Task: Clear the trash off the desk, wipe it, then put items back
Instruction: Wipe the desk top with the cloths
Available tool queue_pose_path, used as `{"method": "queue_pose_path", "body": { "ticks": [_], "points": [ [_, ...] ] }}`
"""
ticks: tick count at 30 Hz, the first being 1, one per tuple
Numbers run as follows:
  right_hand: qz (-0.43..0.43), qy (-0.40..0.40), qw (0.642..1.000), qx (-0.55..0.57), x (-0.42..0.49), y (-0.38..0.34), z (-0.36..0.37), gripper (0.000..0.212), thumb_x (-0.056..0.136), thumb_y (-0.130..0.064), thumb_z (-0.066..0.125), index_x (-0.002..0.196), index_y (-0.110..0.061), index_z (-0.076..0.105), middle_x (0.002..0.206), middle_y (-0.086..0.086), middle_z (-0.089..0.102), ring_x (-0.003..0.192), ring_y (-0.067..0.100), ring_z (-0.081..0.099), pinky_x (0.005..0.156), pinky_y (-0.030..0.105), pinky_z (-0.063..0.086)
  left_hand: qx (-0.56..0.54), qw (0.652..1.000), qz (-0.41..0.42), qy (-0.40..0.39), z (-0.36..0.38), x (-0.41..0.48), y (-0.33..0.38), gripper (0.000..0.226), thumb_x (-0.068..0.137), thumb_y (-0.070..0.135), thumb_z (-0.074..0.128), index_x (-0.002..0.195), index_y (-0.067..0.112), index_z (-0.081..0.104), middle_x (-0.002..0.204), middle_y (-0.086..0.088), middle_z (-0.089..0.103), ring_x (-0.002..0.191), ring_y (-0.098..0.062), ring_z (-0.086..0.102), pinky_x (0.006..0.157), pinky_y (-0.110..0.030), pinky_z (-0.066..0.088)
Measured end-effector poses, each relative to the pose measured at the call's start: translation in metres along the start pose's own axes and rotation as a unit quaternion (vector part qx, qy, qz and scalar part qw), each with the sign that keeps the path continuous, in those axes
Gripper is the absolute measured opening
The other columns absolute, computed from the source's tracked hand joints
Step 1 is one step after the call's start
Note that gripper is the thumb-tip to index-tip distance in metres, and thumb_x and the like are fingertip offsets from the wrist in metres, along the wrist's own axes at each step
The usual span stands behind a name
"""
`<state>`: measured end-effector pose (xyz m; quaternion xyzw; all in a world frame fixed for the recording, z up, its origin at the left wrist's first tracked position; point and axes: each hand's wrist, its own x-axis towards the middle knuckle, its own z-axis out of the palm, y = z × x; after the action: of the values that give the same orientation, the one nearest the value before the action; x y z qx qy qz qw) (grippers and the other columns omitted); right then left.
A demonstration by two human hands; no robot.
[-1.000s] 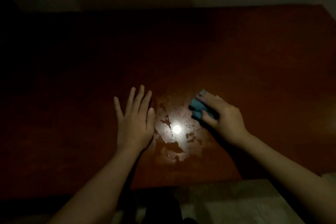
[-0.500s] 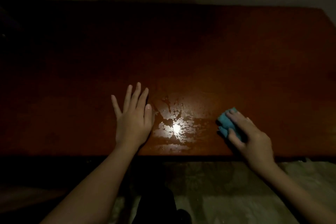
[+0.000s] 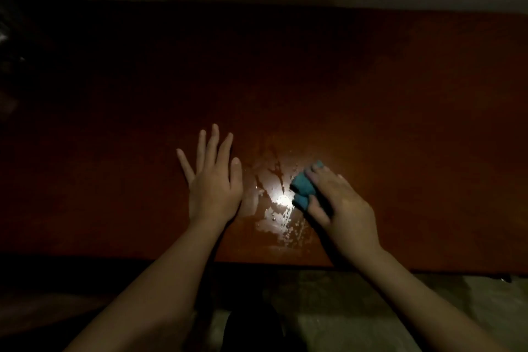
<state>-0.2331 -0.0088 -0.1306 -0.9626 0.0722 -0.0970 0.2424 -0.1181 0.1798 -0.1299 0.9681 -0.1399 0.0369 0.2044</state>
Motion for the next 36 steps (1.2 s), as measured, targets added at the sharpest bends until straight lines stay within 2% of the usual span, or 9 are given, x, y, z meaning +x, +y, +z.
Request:
{"method": "queue_pose_path", "body": {
  "ticks": [7, 11, 17, 22, 25, 29, 31, 34, 36],
  "points": [
    [-0.05, -0.04, 0.998, -0.013, 0.053, 0.019, -0.008, 0.049, 0.09, -0.044, 0.044, 0.135, -0.026, 0.048, 0.138, -0.01, 0.041, 0.128, 0.008, 0.04, 0.108, 0.038, 0.03, 0.043, 0.999, 0.026, -0.003, 0.005, 0.06, -0.015, 0.059, 0.097, 0.045, 0.015, 0.15, 0.022, 0.026, 0.16, 0.002, 0.008, 0.147, -0.009, -0.007, 0.114, -0.045, -0.022],
    [0.007, 0.007, 1.0, -0.001, 0.112, 0.025, -0.011, 0.053, 0.089, -0.047, 0.044, 0.136, -0.023, 0.049, 0.14, -0.006, 0.041, 0.123, 0.009, 0.034, 0.105, 0.038, 0.023, 0.037, 0.999, 0.031, -0.013, 0.01, 0.097, -0.01, 0.06, 0.096, 0.047, 0.014, 0.149, 0.022, 0.027, 0.16, 0.002, 0.01, 0.147, -0.011, -0.006, 0.115, -0.047, -0.02],
    [0.052, 0.002, 0.999, -0.005, 0.24, 0.032, 0.007, 0.053, 0.091, -0.042, 0.054, 0.14, -0.023, 0.046, 0.148, 0.0, 0.04, 0.133, 0.018, 0.041, 0.107, 0.038, 0.035, 0.033, 0.999, 0.041, -0.014, 0.016, 0.167, -0.02, 0.065, 0.093, 0.05, 0.007, 0.149, 0.023, 0.026, 0.16, 0.002, 0.008, 0.147, -0.011, -0.008, 0.114, -0.048, -0.019],
    [-0.036, -0.025, 0.999, 0.008, 0.292, 0.015, 0.031, 0.051, 0.09, -0.044, 0.054, 0.137, -0.023, 0.049, 0.143, 0.0, 0.048, 0.127, 0.019, 0.048, 0.101, 0.03, 0.035, 0.018, 0.999, 0.036, -0.008, 0.021, 0.23, -0.042, 0.066, 0.092, 0.05, 0.008, 0.147, 0.023, 0.031, 0.16, 0.001, 0.011, 0.147, -0.013, -0.003, 0.114, -0.051, -0.016],
    [-0.145, -0.078, 0.985, 0.052, 0.259, 0.011, 0.032, 0.047, 0.087, -0.042, 0.05, 0.131, -0.024, 0.055, 0.137, -0.006, 0.053, 0.126, 0.0, 0.042, 0.107, 0.02, 0.033, 0.017, 0.998, 0.047, -0.025, 0.023, 0.248, -0.046, 0.065, 0.092, 0.05, 0.009, 0.147, 0.022, 0.033, 0.16, 0.0, 0.013, 0.148, -0.014, -0.002, 0.115, -0.053, -0.014],
    [-0.234, -0.164, 0.955, 0.08, 0.219, 0.025, 0.018, 0.046, 0.087, -0.028, 0.06, 0.132, -0.024, 0.054, 0.142, -0.008, 0.048, 0.133, 0.001, 0.04, 0.108, 0.017, 0.034, 0.02, 0.997, 0.058, -0.048, 0.025, 0.251, -0.043, 0.067, 0.092, 0.051, 0.007, 0.147, 0.023, 0.032, 0.16, 0.001, 0.012, 0.147, -0.013, -0.003, 0.115, -0.054, -0.014],
    [-0.215, -0.146, 0.964, 0.065, 0.233, 0.034, 0.009, 0.048, 0.088, -0.036, 0.057, 0.134, -0.029, 0.049, 0.141, -0.011, 0.046, 0.131, -0.001, 0.038, 0.104, 0.017, 0.038, 0.014, 0.997, 0.062, -0.045, 0.023, 0.256, -0.043, 0.067, 0.092, 0.051, 0.008, 0.147, 0.023, 0.032, 0.16, 0.001, 0.011, 0.147, -0.012, -0.004, 0.114, -0.052, -0.016],
    [-0.11, -0.022, 0.993, 0.032, 0.284, 0.029, 0.014, 0.049, 0.09, -0.053, 0.046, 0.133, -0.03, 0.049, 0.137, -0.006, 0.05, 0.119, 0.0, 0.038, 0.094, 0.024, 0.039, 0.009, 0.997, 0.068, -0.029, 0.023, 0.264, -0.041, 0.066, 0.091, 0.05, 0.009, 0.147, 0.023, 0.031, 0.16, 0.001, 0.011, 0.146, -0.01, -0.006, 0.113, -0.047, -0.02],
    [-0.023, 0.025, 0.999, 0.021, 0.306, 0.016, 0.031, 0.048, 0.089, -0.047, 0.056, 0.133, -0.027, 0.053, 0.138, -0.003, 0.051, 0.118, 0.001, 0.034, 0.096, 0.025, 0.033, 0.008, 0.997, 0.072, -0.019, 0.025, 0.264, -0.042, 0.066, 0.091, 0.05, 0.009, 0.147, 0.022, 0.032, 0.16, 0.001, 0.012, 0.145, -0.009, -0.006, 0.112, -0.046, -0.021]
  ]
}}
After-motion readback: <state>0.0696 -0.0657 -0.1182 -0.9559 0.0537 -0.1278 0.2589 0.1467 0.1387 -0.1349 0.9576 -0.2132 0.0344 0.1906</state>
